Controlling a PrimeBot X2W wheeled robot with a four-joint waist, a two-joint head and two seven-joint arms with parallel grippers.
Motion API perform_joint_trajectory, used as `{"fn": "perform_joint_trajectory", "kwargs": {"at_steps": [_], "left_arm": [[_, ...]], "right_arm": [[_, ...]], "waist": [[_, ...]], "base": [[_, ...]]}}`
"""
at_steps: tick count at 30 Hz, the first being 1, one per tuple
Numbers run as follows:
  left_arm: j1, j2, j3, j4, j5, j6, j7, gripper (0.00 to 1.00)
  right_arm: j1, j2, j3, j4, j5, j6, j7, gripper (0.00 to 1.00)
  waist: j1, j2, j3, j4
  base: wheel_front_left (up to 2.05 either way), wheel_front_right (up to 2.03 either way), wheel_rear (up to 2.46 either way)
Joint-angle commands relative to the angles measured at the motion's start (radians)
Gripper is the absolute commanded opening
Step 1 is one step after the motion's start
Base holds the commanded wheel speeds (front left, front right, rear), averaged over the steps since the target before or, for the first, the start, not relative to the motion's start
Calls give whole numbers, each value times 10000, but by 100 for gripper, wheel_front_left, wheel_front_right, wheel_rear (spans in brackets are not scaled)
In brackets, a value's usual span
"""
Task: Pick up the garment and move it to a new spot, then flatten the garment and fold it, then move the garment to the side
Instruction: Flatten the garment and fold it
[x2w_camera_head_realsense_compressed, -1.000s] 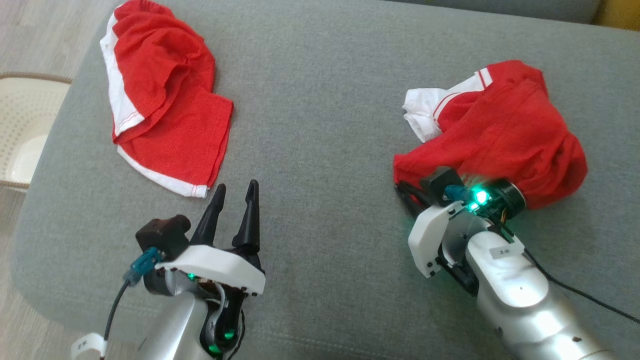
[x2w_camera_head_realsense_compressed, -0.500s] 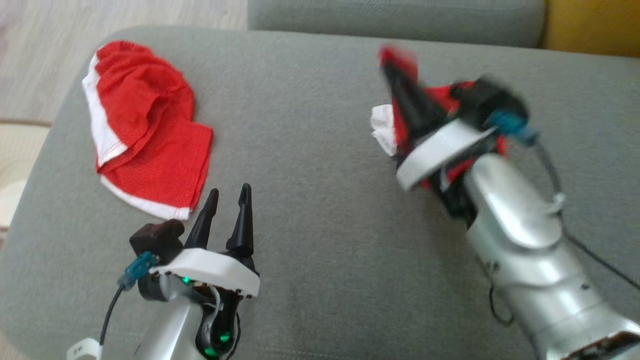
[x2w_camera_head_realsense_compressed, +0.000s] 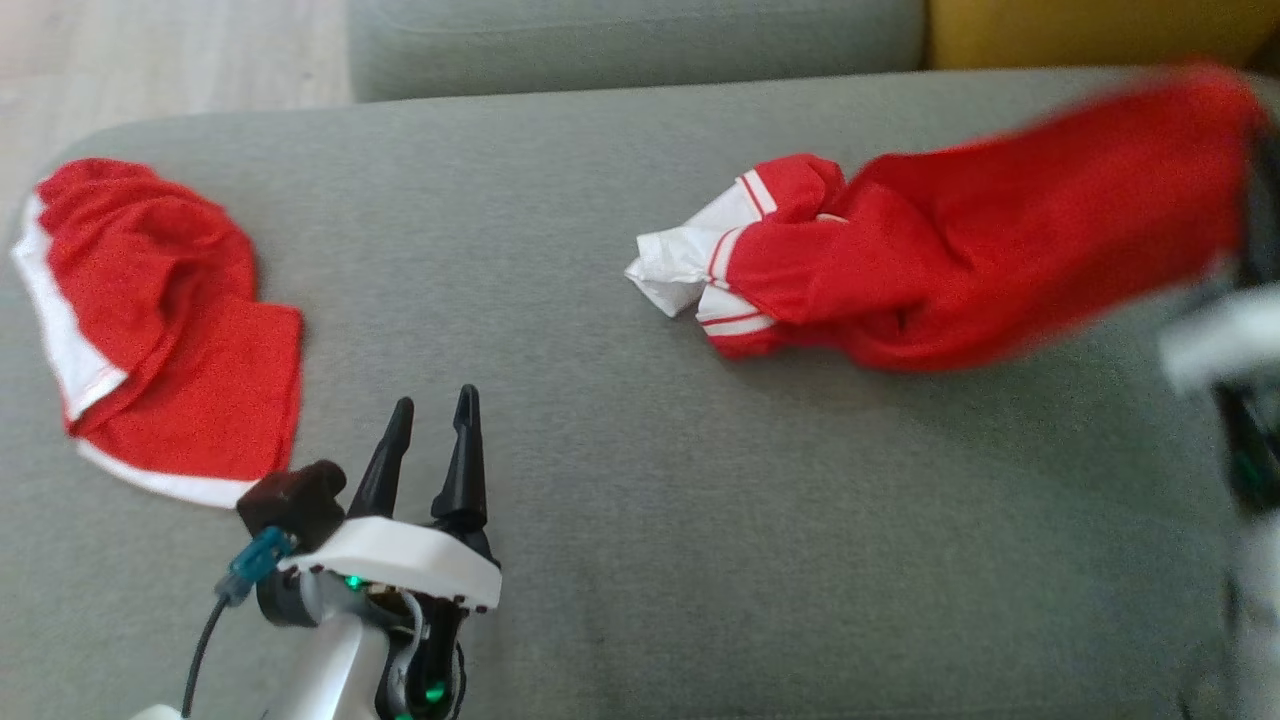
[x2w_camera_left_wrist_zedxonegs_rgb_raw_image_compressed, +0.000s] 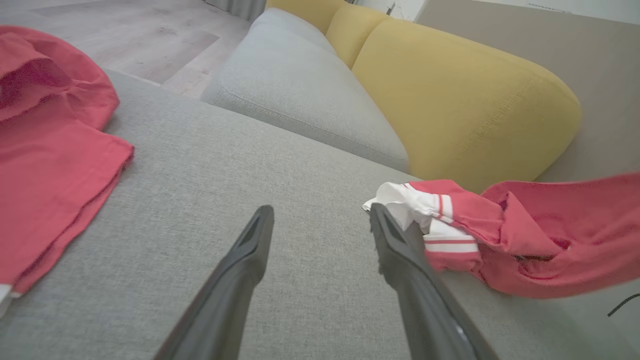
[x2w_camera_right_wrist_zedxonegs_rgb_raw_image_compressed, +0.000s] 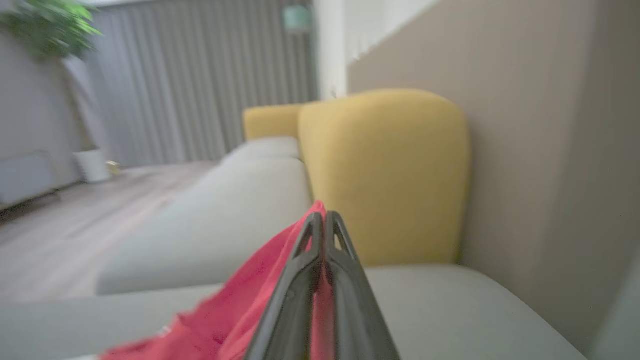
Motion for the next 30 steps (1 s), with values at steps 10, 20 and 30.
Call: {"fn": "perform_joint_trajectory", "kwargs": {"at_steps": [10,20,30], "left_arm": [[-830,45,375,-161,254,-170,-124,100],[-855,45,556,-319,271,-251,-124,100],[-322,45,449,-636,307,-225,-124,100]], "right_arm": [[753,1042,-2251,-242,-1474,-9,568,100],[1438,1181,539,-1412,-549,-9,-838,100],[3277,1227,2517,-1428,163,-9,-1755,100]], "waist": [[0,0,501,-837],[0,0,179,-799],[0,0,-238,-329]], "base": [[0,0,0],[0,0,0],[0,0,0]]}}
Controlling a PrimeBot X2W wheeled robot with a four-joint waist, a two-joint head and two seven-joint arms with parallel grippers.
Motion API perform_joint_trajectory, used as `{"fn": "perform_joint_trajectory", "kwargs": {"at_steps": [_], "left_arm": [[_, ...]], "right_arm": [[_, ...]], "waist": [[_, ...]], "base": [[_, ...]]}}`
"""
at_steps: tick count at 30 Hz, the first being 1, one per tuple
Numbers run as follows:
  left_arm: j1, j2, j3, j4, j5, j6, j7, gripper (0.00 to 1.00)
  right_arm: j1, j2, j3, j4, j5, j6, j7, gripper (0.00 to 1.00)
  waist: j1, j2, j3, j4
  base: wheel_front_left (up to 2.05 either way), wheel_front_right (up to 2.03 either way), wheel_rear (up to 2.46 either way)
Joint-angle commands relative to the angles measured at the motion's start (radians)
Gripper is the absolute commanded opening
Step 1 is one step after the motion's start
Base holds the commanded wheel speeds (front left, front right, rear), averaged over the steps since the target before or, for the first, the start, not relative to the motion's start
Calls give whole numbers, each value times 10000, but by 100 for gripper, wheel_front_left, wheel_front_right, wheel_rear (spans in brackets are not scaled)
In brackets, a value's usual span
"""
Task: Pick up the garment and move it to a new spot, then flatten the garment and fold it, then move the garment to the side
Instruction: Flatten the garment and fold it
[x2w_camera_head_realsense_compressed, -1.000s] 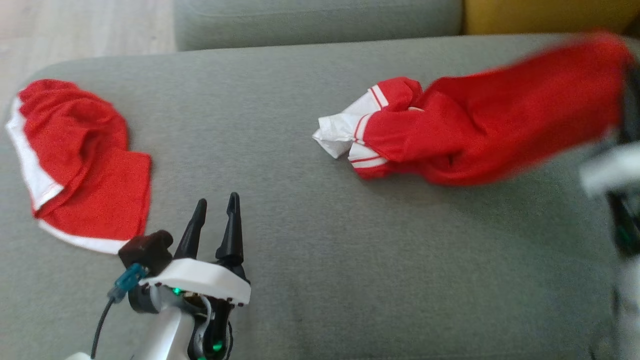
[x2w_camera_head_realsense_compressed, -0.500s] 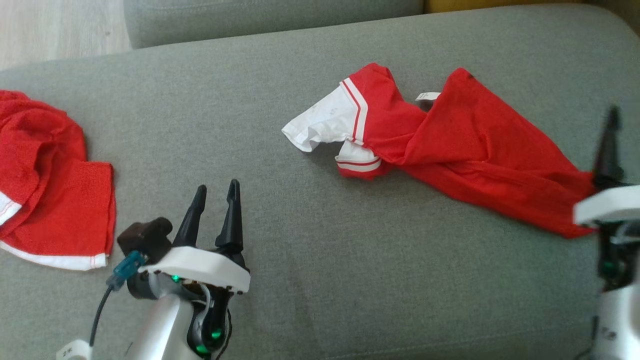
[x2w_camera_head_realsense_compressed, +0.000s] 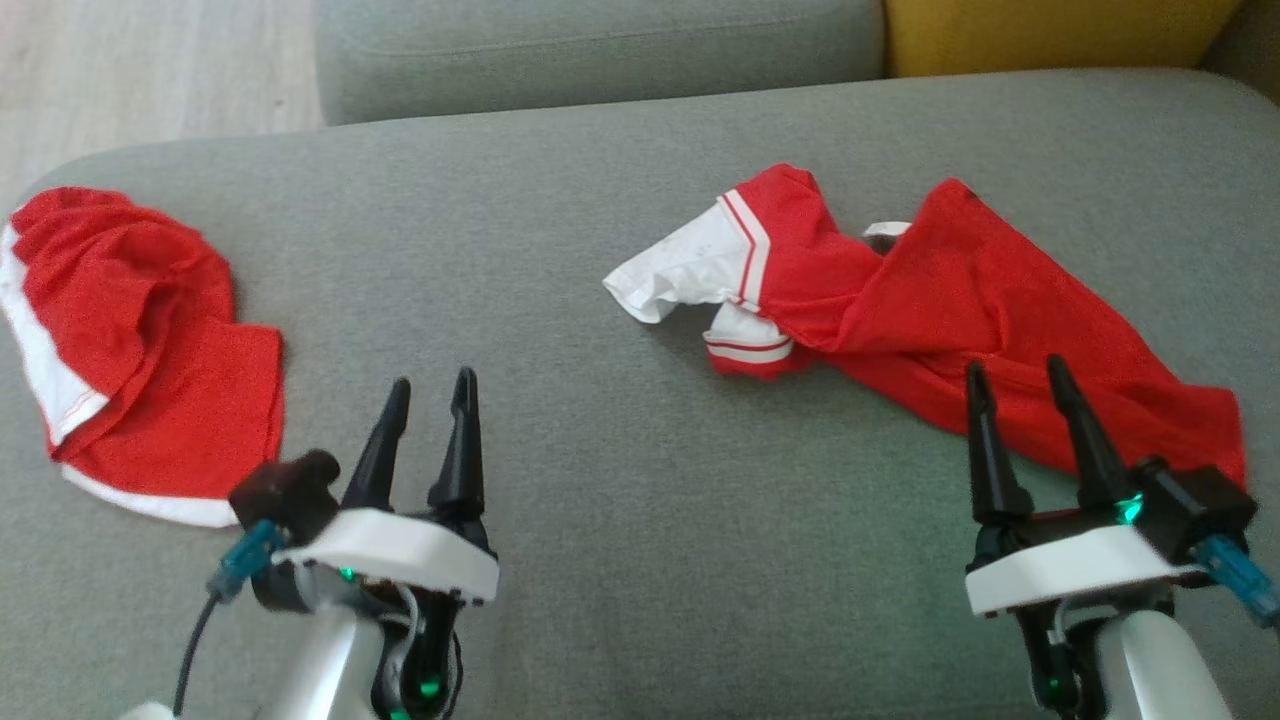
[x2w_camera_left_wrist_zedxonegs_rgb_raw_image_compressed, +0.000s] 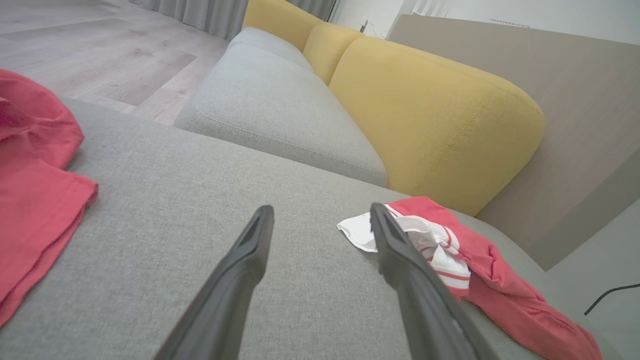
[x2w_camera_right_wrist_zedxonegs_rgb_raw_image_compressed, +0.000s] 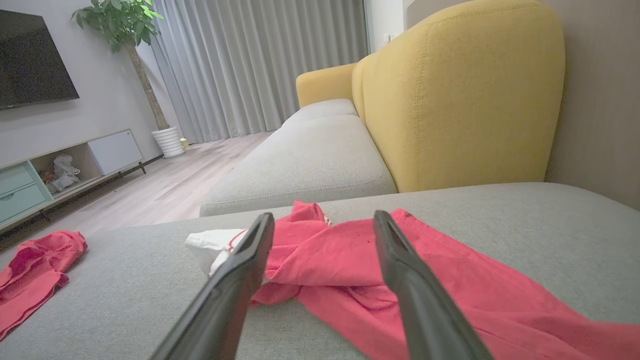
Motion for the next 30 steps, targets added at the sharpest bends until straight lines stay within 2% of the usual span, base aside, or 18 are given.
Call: {"fn": "perform_joint_trajectory", "kwargs": {"at_steps": [1,7,11,17,23,30], "left_arm": [[-102,47,260,-314,54,40,-122,100],[-16,47,133,-321,23,80,-122,100],[-202,47,-38,-278,2,88,-122,100],[-558,47,-402,-139,-102,225,-122,100],[-871,47,-818,-193,-579,316,-122,100],[-1059,47,-933,-199,-808,357,-122,100]], "right_arm": [[-270,-30,319,-254,-62,-9,-148,100],[-802,-93,860,-359,-747,-9,40,100],[-1861,-843,1963,-248,-1471,-9,1069,100],[-3739,-2113,3796,1030,-1657,-9,2634,100],[-5481,-3329,5612,2533,-1209,-9,3381,100],[-6619,-3727,6471,3934,-1217,-9,3520,100]], "waist": [[0,0,-65,125],[0,0,113,526],[0,0,474,857],[0,0,983,1543],[0,0,1502,2382],[0,0,1907,2884]], "base": [[0,0,0],[0,0,0],[0,0,0],[0,0,0],[0,0,0],[0,0,0]]}}
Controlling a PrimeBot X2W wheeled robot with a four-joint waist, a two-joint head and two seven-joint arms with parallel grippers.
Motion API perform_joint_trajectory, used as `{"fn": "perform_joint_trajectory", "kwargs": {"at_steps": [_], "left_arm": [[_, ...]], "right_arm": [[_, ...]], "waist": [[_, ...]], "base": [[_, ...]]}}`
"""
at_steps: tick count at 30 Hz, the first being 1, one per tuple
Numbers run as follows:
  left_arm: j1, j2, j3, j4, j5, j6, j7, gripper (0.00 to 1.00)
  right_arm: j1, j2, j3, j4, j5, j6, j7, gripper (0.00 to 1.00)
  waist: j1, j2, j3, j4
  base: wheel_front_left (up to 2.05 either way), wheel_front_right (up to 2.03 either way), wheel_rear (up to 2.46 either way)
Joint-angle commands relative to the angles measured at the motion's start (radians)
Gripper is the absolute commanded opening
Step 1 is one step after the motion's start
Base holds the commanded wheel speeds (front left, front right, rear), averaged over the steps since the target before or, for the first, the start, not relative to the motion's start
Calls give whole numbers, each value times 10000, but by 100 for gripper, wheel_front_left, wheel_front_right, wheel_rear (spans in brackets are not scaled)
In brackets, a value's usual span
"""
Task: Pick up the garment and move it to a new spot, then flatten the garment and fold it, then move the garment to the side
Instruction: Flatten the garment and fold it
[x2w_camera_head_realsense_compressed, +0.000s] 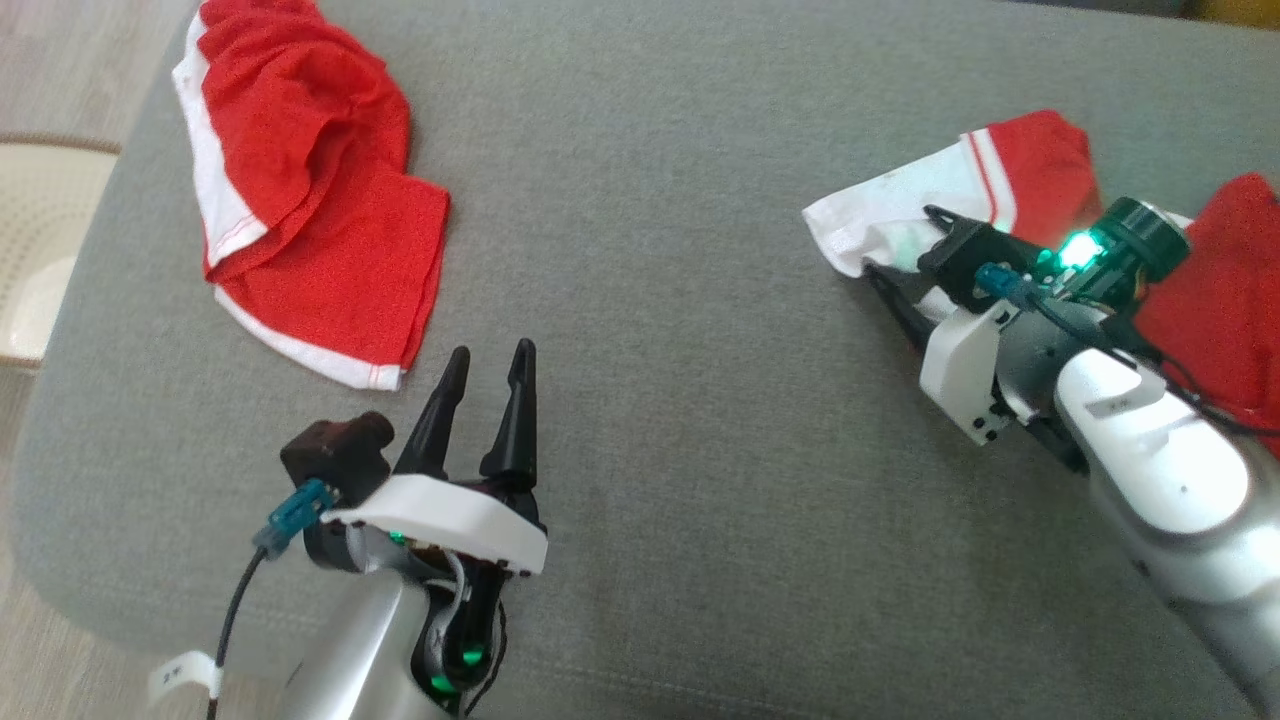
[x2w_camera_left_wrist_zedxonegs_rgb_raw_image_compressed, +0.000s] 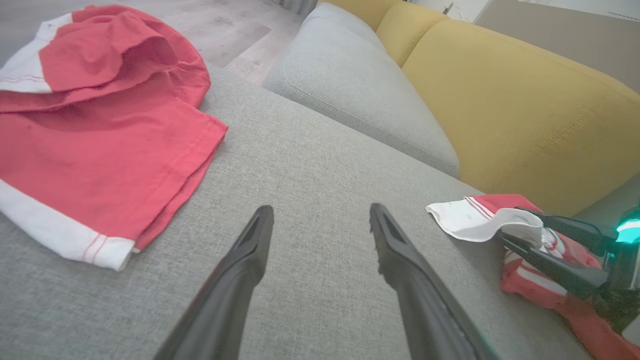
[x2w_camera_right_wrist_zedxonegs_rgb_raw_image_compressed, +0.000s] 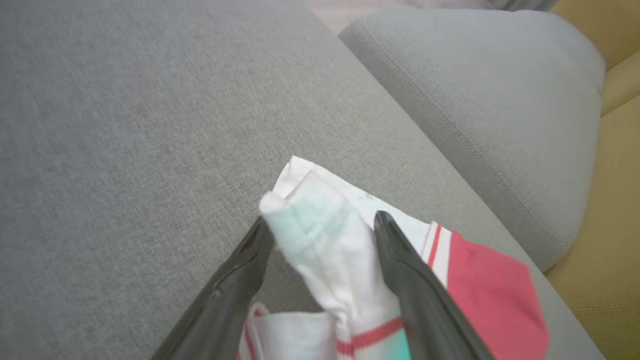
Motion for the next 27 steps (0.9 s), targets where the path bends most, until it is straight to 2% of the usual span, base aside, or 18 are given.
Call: {"fn": "perform_joint_trajectory", "kwargs": {"at_steps": [1,2,3,4,7,10,14,19,23,27], "left_arm": [[-442,53,249,-314,-105,85,-124,100],[-474,53,256,-309,-123,92,-124,100],[-474,53,256,-309,-123,92,-124,100],[-505,53,261,-309,-136,95,-124,100],[-580,52,279,-286,-152,103,-124,100],[-586,52,341,-241,-93,117,-124,100],[-468,52,401,-144,38,88,-124,100],[-291,52,440,-86,132,88,-124,100],[-150,52,432,-107,158,118,-124,100],[-164,52,263,-211,122,80,-124,100]], "right_arm": [[-298,-100,128,31,106,-9,57,100],[-412,-86,145,204,178,-9,51,16],[-412,-86,145,204,178,-9,51,16],[-520,-57,94,360,254,-9,10,0],[-781,169,-18,514,527,-9,-438,0],[-886,692,-109,242,1053,-9,-1227,0],[-893,1391,560,-582,2010,-9,-1944,0],[-1038,1730,1260,-1777,3207,-9,-2340,0],[-1129,1736,506,-1834,3717,-9,-2021,0],[-1555,1581,-636,-1095,3877,-9,-1751,0]], "waist": [[-1,0,204,204],[-1,0,243,237],[-1,0,243,237],[-1,0,273,259],[-1,0,297,278],[-1,0,163,168],[-1,0,-195,-80],[-1,0,-705,-340],[-1,0,-893,-396],[-1,0,-647,-187]], "base": [[0,0,0],[0,0,0],[0,0,0],[0,0,0],[0,0,0],[0,0,0],[0,0,0],[0,0,0],[0,0,0],[0,0,0]]}}
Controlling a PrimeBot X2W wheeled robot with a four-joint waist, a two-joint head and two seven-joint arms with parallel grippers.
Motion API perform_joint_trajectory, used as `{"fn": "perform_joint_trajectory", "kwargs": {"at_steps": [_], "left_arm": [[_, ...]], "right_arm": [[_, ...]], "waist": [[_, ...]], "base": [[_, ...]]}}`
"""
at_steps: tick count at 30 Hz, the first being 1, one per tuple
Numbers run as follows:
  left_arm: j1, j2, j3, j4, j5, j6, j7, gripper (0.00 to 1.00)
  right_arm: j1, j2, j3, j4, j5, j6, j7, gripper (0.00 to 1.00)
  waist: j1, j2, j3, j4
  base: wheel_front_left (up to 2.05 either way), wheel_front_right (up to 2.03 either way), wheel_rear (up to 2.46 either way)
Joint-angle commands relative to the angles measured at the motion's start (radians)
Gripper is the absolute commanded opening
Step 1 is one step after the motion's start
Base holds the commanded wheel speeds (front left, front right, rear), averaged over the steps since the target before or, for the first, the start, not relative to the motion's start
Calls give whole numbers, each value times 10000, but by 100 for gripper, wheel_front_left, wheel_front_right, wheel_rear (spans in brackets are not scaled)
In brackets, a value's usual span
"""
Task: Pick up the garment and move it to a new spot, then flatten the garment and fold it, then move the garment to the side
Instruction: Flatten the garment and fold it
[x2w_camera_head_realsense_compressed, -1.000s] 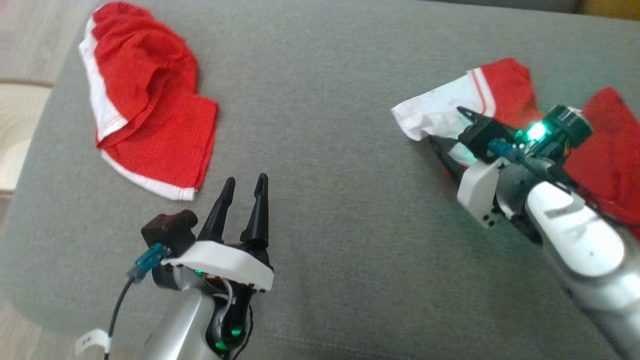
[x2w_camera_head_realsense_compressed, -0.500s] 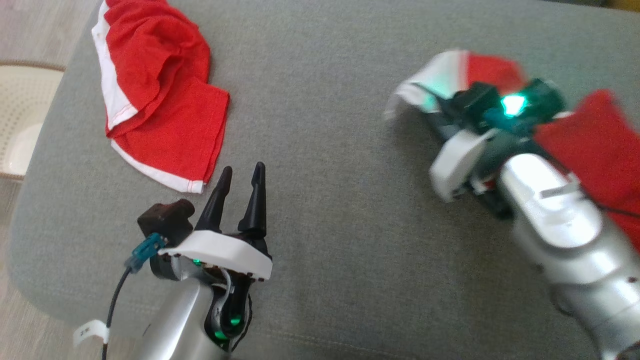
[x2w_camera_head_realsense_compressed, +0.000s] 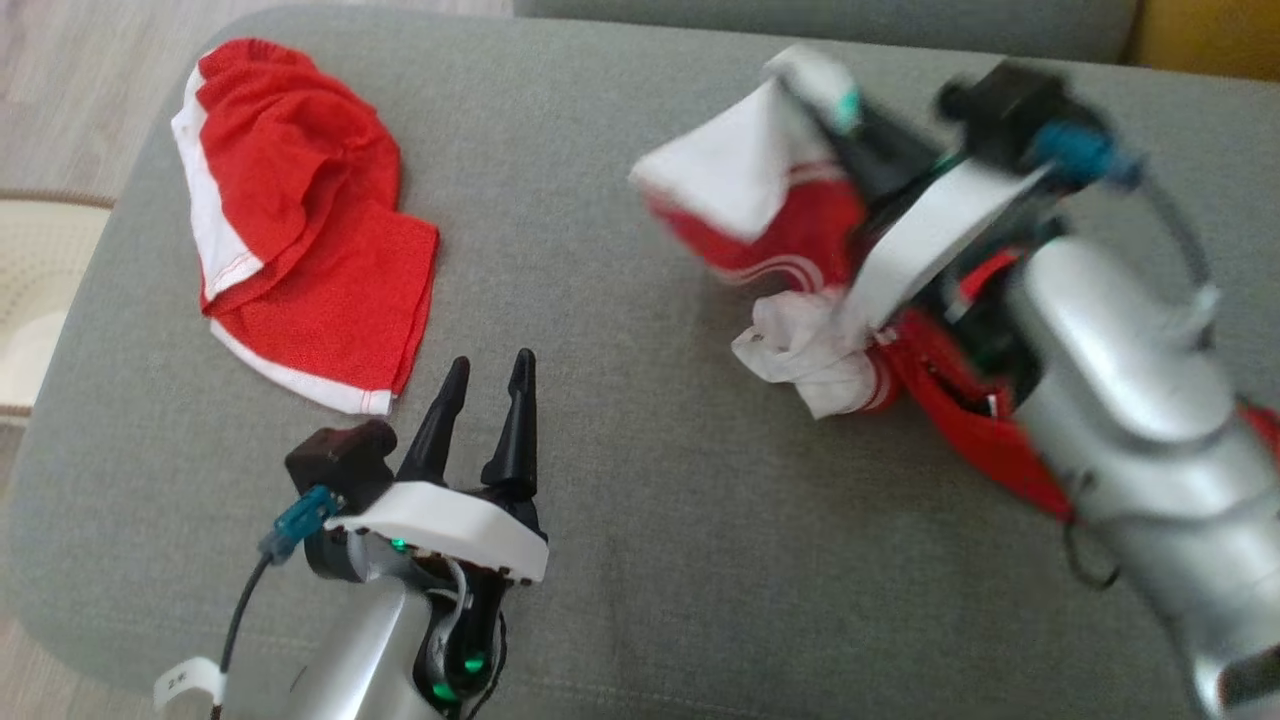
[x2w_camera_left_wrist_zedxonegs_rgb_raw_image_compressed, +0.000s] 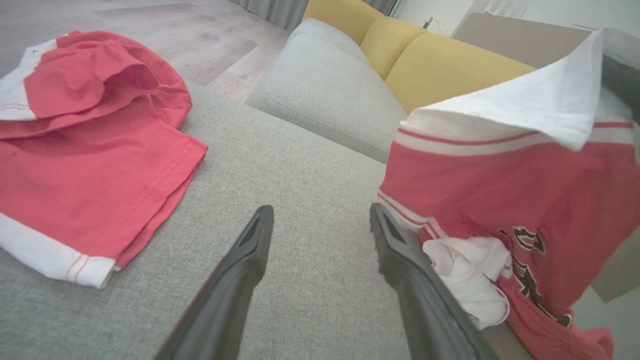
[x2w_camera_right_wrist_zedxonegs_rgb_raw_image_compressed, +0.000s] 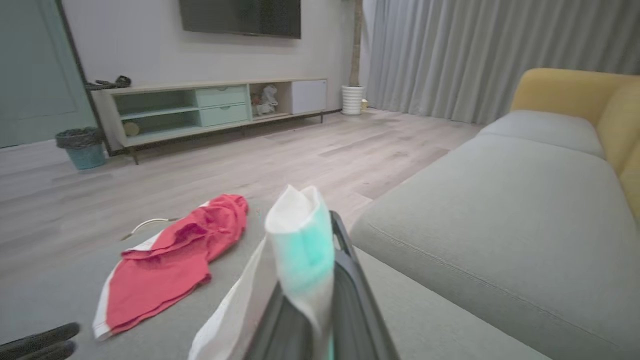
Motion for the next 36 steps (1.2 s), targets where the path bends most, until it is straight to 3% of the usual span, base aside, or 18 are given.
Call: {"fn": "perform_joint_trajectory", "kwargs": {"at_steps": [1,7,8,9,13,20,29,36], "left_arm": [[-272,56,185,-383,44,-1,-122,100],[-620,56,-162,-452,-142,-5,-122,100],[-679,56,-193,-456,-179,-12,-122,100],[-734,56,-219,-459,-206,-17,-122,100],[-857,56,-265,-449,-276,-3,-122,100],[-856,56,10,-356,-107,23,-122,100],[-586,56,573,-292,282,-56,-122,100],[-36,56,828,-408,405,-17,-122,100]], "right_arm": [[-746,-55,-490,228,51,-9,162,0],[-2236,-611,-1612,2699,-238,-9,278,0],[-2495,-714,-1664,3130,-444,-9,180,31],[-2754,-847,-1740,3628,-745,-9,100,100],[-3570,-1059,-2570,5736,-2019,-9,-263,100],[-3635,-183,-3337,7223,-2905,-9,-1497,100],[-2712,622,-3529,7157,-2649,-9,-2677,100],[-477,801,-3676,5279,-2157,-9,-2907,100]], "waist": [[1,0,295,230],[1,0,1133,853],[1,0,1241,928],[1,0,1336,988],[1,0,1491,1106],[1,0,1117,606],[1,0,10,-534],[1,0,-951,-1367]], "base": [[0,0,0],[0,0,0],[0,0,0],[0,0,0],[0,0,0],[0,0,0],[0,0,0],[0,0,0]]}}
